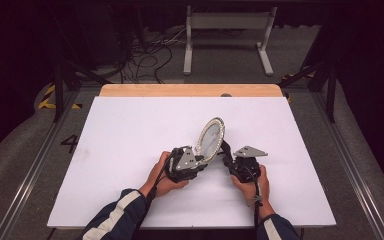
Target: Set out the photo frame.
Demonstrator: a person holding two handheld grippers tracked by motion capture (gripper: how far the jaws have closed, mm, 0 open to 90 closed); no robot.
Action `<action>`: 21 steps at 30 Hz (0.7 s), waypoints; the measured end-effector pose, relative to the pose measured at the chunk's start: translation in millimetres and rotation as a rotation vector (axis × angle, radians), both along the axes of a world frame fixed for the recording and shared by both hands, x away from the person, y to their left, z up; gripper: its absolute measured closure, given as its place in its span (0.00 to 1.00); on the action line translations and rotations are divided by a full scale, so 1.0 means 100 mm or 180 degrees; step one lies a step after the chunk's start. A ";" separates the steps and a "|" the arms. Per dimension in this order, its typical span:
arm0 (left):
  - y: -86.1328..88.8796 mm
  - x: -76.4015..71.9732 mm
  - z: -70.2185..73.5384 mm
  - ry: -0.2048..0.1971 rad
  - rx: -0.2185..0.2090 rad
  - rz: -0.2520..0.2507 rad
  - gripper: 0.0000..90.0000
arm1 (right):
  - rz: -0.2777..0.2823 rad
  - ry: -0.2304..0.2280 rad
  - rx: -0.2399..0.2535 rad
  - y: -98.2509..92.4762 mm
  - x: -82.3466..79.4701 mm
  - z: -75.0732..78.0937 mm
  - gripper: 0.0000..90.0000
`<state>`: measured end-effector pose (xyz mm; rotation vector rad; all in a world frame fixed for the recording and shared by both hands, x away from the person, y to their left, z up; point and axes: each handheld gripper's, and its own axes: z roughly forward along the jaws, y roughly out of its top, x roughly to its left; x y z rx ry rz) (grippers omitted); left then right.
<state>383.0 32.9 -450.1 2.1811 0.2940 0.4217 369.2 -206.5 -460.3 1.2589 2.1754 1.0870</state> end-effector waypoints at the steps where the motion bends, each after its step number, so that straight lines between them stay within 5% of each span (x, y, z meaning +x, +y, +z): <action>1: 0.00 0.00 0.00 -0.0001 -0.0005 -0.0006 0.76 | 0.0000 0.0000 0.0000 0.00 0.00 0.00 1.00; 9: -0.04 -0.01 0.00 0.0015 -0.0017 -0.0058 0.76 | -0.0027 -0.0004 -0.0009 -0.01 0.01 0.00 0.98; 14: -0.05 -0.02 0.01 0.0031 -0.0015 -0.0076 0.75 | 0.0052 0.0011 0.0229 -0.04 -0.01 0.01 0.92; 17: -0.03 -0.01 0.02 0.0040 -0.0022 -0.0081 0.76 | 0.0115 -0.0016 0.0231 -0.01 -0.05 0.02 0.90; 21: 0.17 -0.04 0.12 0.0071 -0.0148 -0.0011 0.76 | 0.0246 -0.0094 0.0157 0.08 -0.12 0.06 0.85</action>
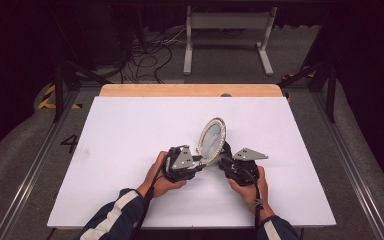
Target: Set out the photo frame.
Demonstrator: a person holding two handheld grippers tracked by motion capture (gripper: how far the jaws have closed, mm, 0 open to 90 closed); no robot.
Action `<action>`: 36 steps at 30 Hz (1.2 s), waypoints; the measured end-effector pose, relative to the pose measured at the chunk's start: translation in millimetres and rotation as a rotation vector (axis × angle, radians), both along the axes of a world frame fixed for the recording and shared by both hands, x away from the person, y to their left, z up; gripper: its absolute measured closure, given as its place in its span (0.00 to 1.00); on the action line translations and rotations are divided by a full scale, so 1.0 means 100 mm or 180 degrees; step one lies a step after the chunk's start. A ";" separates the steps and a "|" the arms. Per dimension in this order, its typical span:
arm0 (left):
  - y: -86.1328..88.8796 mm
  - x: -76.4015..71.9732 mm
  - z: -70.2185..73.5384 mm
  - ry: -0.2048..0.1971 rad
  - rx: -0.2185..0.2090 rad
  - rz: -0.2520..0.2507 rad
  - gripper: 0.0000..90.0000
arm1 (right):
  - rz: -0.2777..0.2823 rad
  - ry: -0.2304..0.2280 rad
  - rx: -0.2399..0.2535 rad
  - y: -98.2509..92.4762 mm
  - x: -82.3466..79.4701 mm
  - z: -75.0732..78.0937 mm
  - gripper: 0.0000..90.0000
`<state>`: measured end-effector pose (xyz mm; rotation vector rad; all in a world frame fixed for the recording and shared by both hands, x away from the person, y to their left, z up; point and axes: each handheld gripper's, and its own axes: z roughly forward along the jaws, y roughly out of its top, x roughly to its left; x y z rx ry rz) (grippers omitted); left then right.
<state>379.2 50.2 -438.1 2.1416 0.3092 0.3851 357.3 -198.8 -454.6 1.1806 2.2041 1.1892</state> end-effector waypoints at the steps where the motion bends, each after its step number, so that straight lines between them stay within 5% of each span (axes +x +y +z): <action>1: 0.04 0.00 0.01 -0.0004 -0.0012 0.0015 0.75 | 0.0028 -0.0028 -0.0004 0.02 -0.02 0.01 0.83; 11: 0.57 -0.26 0.04 0.0050 0.0054 0.0178 0.64 | 0.0160 -0.0207 0.0080 0.11 -0.15 0.10 0.67; 19: 1.00 -0.43 -0.06 0.0206 0.0095 0.0411 0.52 | 0.0148 -0.0200 0.0069 0.13 -0.16 0.11 0.63; 21: 1.09 -0.49 -0.08 0.0170 0.0177 0.0454 0.50 | 0.0149 -0.0203 0.0051 0.14 -0.17 0.12 0.62; 29: 1.42 -0.63 -0.12 0.0212 0.0119 0.0721 0.44 | 0.0210 -0.0294 0.0085 0.23 -0.19 0.14 0.58; 36: 1.45 -0.67 -0.14 0.0201 0.0192 0.0782 0.42 | 0.0170 -0.0367 0.0087 0.31 -0.13 0.15 0.55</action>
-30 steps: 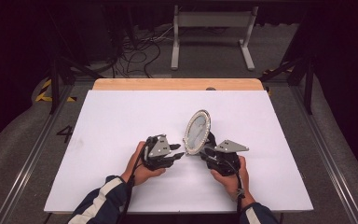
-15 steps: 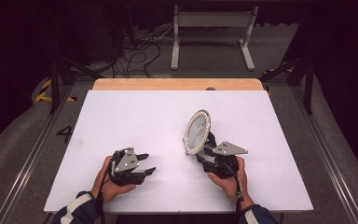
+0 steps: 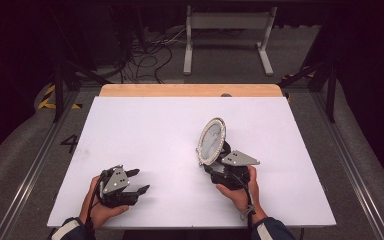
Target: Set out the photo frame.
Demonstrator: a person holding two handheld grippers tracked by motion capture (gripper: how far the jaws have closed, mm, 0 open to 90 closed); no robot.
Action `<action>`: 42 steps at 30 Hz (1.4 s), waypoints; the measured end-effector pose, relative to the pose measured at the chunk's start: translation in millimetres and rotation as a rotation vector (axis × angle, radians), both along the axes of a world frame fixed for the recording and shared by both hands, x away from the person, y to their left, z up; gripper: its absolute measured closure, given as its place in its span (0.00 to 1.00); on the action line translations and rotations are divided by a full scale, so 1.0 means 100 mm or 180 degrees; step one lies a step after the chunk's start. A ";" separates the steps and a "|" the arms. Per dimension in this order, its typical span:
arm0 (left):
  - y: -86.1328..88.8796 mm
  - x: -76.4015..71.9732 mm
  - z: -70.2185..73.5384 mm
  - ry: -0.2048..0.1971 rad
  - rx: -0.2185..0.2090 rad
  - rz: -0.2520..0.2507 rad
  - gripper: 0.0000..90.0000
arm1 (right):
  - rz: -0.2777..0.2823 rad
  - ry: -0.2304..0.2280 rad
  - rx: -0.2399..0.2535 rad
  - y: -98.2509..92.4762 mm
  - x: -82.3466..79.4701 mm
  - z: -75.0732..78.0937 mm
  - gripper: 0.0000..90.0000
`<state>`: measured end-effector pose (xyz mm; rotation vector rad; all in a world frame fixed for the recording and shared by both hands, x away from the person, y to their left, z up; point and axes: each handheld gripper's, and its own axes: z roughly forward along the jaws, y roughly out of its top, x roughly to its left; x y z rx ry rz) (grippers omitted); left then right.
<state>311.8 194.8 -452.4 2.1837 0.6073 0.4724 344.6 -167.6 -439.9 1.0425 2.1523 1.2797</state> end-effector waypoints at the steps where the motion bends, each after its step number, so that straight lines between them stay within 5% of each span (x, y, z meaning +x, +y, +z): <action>1: 0.00 -0.01 -0.01 -0.0006 0.0022 -0.0005 0.41 | -0.0010 0.0007 0.0023 0.01 0.03 -0.01 0.55; 11: 0.10 -0.06 -0.03 0.0057 -0.0003 0.0115 0.37 | -0.0169 -0.0048 0.0171 0.10 0.14 -0.01 0.54; 18: 0.13 -0.06 -0.03 0.0075 -0.0023 0.0165 0.36 | -0.0251 0.0037 0.0299 0.06 0.18 0.01 0.69; 42: 0.01 0.04 -0.04 0.0105 -0.0031 0.0030 0.36 | 0.0080 0.0391 0.0359 -0.13 0.17 0.08 0.81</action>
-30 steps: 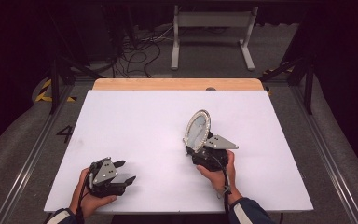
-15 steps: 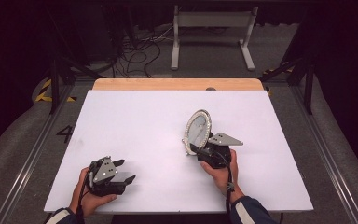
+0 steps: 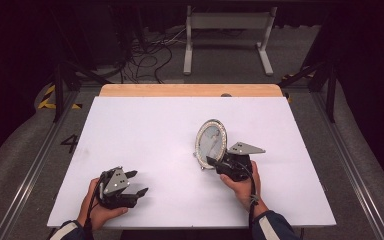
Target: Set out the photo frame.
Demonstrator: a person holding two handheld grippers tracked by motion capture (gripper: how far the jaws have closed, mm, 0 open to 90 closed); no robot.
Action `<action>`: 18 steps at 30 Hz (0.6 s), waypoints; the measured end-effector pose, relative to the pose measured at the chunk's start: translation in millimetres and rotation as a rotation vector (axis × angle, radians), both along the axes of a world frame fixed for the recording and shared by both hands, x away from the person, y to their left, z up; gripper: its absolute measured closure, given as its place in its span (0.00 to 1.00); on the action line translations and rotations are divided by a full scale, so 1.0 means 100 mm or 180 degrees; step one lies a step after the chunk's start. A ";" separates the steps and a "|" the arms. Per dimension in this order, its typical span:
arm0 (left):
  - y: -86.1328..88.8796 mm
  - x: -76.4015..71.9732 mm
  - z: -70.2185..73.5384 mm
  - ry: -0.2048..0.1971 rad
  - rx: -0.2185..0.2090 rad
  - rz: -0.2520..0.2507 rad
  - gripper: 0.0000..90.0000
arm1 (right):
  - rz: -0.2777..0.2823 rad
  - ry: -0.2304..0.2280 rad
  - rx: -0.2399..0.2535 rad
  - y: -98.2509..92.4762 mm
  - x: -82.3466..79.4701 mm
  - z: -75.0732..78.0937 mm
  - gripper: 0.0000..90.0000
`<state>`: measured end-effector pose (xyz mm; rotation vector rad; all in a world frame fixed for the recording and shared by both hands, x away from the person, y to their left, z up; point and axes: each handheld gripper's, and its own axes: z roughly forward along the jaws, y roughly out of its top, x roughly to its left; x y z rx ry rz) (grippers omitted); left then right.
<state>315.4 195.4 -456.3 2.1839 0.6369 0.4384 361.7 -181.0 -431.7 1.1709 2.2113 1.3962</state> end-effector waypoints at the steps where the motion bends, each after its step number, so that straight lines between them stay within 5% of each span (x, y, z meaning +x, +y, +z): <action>1: -0.01 0.01 0.01 0.0003 -0.0020 -0.0013 0.36 | 0.0018 0.0006 0.0015 -0.01 0.00 0.00 0.81; 7: -0.10 0.19 0.10 -0.0067 -0.0179 -0.0168 0.35 | 0.0102 0.0061 -0.0003 -0.05 -0.03 0.01 0.83; 14: -0.32 0.57 0.23 -0.0071 -0.0482 -0.0223 0.28 | 0.0071 0.0005 -0.0014 -0.07 -0.07 0.02 0.81; 18: -0.51 0.75 0.23 0.0037 -0.0565 -0.0299 0.25 | 0.0045 -0.0001 -0.0052 -0.08 -0.10 0.04 0.81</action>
